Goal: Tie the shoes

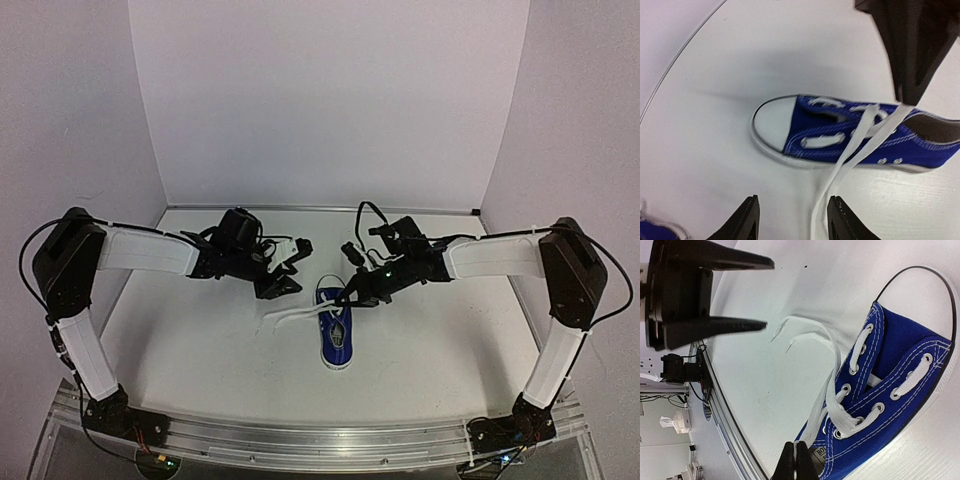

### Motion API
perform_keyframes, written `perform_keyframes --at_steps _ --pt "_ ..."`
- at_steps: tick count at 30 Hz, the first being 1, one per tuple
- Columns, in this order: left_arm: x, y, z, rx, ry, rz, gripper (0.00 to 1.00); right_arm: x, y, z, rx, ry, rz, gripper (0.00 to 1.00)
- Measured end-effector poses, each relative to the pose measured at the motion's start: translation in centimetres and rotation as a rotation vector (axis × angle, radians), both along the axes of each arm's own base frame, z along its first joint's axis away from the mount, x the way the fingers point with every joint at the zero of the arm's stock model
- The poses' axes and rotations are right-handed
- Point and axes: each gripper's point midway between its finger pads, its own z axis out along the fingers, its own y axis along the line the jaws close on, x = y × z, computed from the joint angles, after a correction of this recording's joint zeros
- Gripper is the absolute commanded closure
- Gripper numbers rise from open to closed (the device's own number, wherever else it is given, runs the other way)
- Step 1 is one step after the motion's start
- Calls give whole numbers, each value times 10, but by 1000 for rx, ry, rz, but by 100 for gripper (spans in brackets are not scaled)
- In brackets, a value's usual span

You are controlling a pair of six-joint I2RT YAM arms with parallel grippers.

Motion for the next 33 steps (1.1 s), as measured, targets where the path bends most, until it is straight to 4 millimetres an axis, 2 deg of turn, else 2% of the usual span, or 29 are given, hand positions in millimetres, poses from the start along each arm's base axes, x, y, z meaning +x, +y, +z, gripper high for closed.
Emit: perform_keyframes --at_steps 3,7,12,16,21,24,27,29,33 --pt "7 22 -7 80 34 69 53 1 1 2 3 -5 0 100" --pt "0 38 -38 197 118 105 54 3 3 6 10 -13 0 100" --pt "-7 50 -80 315 217 120 58 4 3 7 12 -15 0 100" --pt "-8 57 -95 373 247 133 63 4 3 7 12 -15 0 100" --pt "-2 58 -100 407 260 150 90 4 3 7 12 -15 0 100" --pt "0 56 -99 419 268 147 99 4 3 6 11 -14 0 100" --pt "1 59 -97 419 269 167 100 5 3 5 6 -14 -4 100" --pt "1 62 -89 406 262 191 100 5 3 2 1 -14 -7 100" --pt "2 67 -42 328 191 244 100 7 2 -2 -11 -11 -13 100"
